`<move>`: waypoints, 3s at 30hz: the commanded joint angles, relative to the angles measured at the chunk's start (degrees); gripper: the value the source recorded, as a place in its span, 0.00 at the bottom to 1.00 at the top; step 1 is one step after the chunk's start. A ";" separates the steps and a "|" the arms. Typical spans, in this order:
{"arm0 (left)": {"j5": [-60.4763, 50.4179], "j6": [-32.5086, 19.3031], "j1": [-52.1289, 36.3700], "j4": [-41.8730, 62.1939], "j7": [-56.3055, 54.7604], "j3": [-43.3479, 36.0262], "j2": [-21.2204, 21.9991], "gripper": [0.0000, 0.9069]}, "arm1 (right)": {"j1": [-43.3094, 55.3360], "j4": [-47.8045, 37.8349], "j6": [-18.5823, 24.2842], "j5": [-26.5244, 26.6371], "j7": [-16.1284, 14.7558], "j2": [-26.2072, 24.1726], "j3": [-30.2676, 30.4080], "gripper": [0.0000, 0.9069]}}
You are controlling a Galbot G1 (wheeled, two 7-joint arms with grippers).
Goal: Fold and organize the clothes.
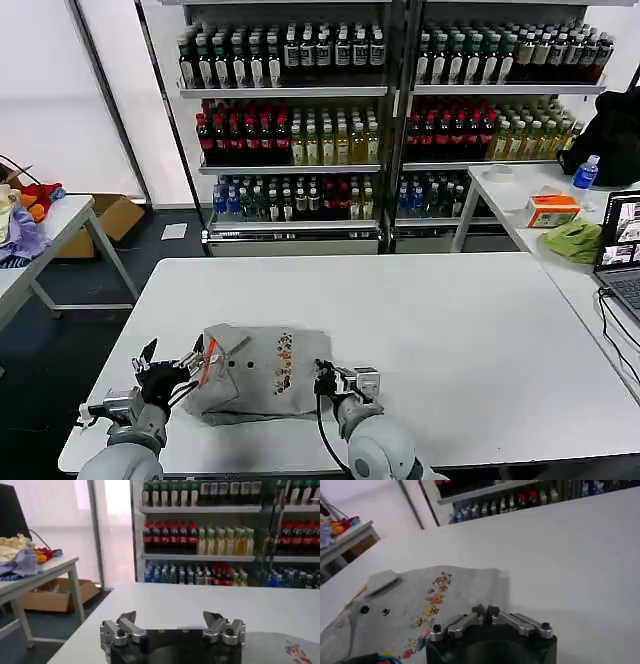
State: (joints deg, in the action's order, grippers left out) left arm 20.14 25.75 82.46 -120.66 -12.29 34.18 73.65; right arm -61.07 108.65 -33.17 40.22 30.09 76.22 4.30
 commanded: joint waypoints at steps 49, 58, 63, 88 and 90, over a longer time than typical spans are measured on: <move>-0.72 -0.10 1.51 -1.97 0.25 -2.41 2.94 1.00 | -15.90 17.80 -0.24 -1.89 -2.57 -17.09 -15.91 1.00; -0.79 -0.06 0.98 -0.99 0.28 -2.73 3.08 1.00 | -15.47 15.31 -0.21 6.83 0.61 -14.94 -15.42 1.00; -0.81 0.01 0.62 -0.29 0.27 -2.82 3.06 1.00 | -15.16 14.56 -0.22 9.04 1.16 -15.42 -15.32 1.00; 0.67 -2.78 0.09 -0.03 0.94 -2.23 3.59 1.00 | -16.95 20.09 0.04 -0.17 -0.75 -14.35 -20.51 1.00; 1.18 -5.75 0.33 -0.54 1.37 -1.92 4.08 1.00 | -16.77 22.07 0.04 -5.98 -2.22 -13.89 -23.81 1.00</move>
State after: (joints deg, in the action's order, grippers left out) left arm 19.98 25.26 82.44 -120.13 -11.66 31.74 77.00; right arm -77.78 123.88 -33.21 48.46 32.06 61.26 -12.63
